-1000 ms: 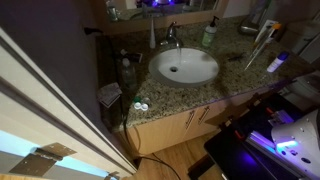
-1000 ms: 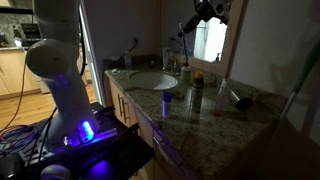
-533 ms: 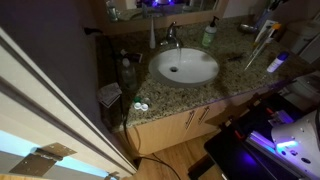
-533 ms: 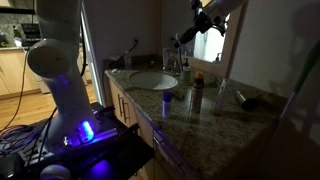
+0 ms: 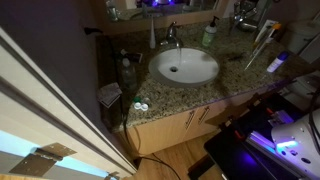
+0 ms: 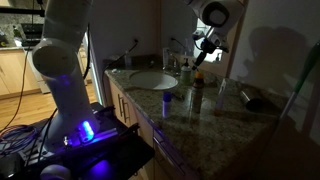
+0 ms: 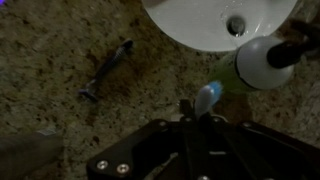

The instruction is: Open the tap, wet the toothbrush, put it back and close the tap

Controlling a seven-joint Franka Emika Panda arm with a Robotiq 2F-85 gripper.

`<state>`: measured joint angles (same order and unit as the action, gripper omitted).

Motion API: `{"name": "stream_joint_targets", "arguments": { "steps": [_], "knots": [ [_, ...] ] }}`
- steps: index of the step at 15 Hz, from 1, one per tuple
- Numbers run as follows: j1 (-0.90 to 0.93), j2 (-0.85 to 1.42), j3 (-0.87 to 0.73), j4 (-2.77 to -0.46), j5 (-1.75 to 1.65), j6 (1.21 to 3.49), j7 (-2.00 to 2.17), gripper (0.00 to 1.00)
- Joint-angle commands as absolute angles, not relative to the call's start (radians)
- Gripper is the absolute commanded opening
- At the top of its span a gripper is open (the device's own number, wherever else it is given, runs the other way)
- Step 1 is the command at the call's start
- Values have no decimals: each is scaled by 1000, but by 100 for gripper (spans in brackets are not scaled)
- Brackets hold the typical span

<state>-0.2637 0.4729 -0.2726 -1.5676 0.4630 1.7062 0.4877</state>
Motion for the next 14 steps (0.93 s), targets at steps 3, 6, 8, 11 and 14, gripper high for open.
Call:
{"name": "stream_joint_targets", "arguments": {
  "steps": [3, 6, 8, 11, 14],
  "knots": [
    [-218, 579, -265, -1584, 399, 1967, 647, 2],
    [-200, 613, -268, -1595, 362, 2012, 724, 2],
    [-196, 623, -263, -1598, 349, 2013, 760, 32],
    [-193, 629, -269, -1611, 314, 2055, 801, 47],
    [-186, 610, -278, -1636, 281, 2121, 828, 66]
  ]
}}
